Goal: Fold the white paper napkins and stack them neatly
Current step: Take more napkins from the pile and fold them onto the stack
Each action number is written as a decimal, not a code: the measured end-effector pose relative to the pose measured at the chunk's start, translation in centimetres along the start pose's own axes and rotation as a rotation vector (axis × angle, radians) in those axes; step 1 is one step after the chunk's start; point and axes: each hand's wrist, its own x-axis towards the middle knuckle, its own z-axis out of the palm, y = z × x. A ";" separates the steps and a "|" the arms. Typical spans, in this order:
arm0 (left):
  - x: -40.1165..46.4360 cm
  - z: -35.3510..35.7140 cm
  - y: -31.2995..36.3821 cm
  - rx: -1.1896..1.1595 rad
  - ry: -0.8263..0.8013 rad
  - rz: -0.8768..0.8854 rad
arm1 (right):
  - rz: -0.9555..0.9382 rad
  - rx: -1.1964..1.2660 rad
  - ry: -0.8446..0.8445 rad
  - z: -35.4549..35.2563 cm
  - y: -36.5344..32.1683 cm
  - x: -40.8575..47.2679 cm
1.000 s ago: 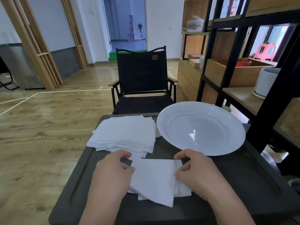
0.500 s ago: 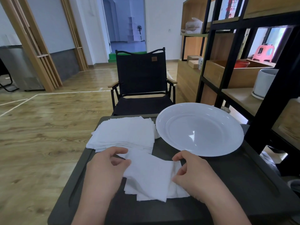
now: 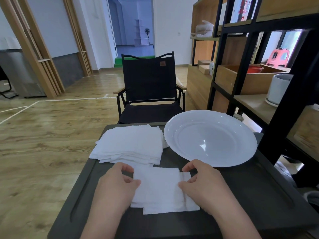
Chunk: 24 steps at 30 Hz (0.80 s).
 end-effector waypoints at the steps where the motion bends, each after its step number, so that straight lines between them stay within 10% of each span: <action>1: 0.0 -0.2 0.0 0.007 0.009 0.004 | -0.003 -0.011 0.002 0.0 0.0 0.0; 24: -0.7 -0.2 0.5 -0.027 -0.021 0.025 | 0.009 0.037 0.014 0.4 -0.5 -0.3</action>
